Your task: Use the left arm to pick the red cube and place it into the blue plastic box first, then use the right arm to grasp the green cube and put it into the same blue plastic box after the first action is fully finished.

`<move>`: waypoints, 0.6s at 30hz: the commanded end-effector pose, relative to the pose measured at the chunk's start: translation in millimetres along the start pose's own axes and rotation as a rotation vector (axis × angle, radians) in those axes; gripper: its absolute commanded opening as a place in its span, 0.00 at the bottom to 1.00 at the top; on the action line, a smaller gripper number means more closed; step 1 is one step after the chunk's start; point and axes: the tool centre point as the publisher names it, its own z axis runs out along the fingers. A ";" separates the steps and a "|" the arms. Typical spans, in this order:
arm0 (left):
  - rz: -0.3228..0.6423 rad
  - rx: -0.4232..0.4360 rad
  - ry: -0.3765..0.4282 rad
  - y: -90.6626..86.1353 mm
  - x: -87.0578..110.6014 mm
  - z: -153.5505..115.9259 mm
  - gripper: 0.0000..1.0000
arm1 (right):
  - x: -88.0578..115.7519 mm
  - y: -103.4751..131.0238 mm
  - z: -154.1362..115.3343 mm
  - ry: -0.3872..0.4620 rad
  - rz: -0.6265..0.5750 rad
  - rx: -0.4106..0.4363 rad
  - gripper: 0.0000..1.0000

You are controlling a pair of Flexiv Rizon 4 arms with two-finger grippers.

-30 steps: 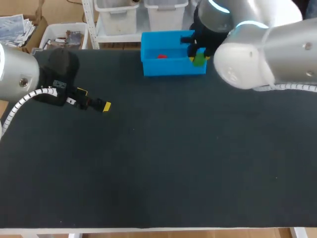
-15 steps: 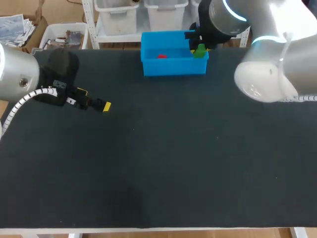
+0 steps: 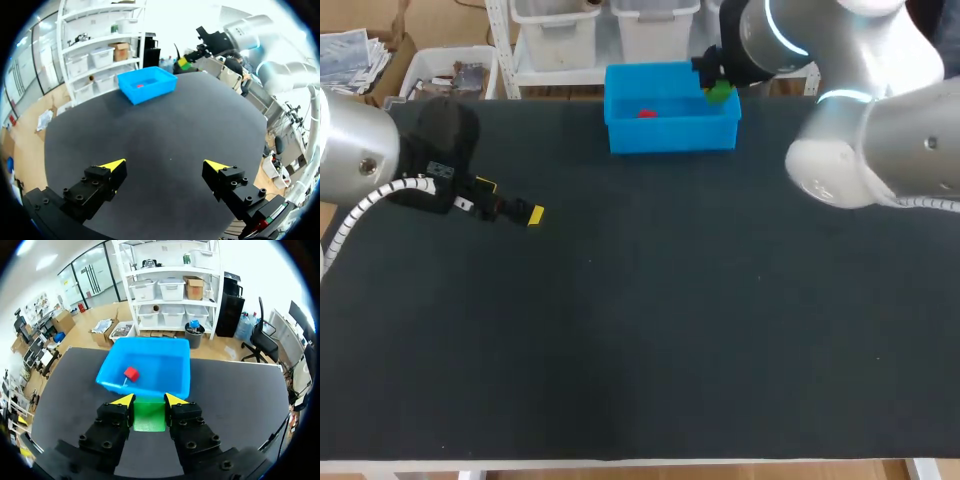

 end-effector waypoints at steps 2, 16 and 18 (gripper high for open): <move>0.002 0.005 -0.004 1.3 0.8 0.0 1.00 | -23.7 -1.8 44.2 0.018 -0.006 -0.014 0.00; 0.002 0.005 -0.004 1.3 0.8 0.0 1.00 | -42.9 -9.3 100.7 0.009 -0.001 -0.022 0.00; 0.002 0.005 -0.004 1.3 0.8 0.0 1.00 | -43.3 -10.9 104.2 0.009 0.002 -0.020 0.00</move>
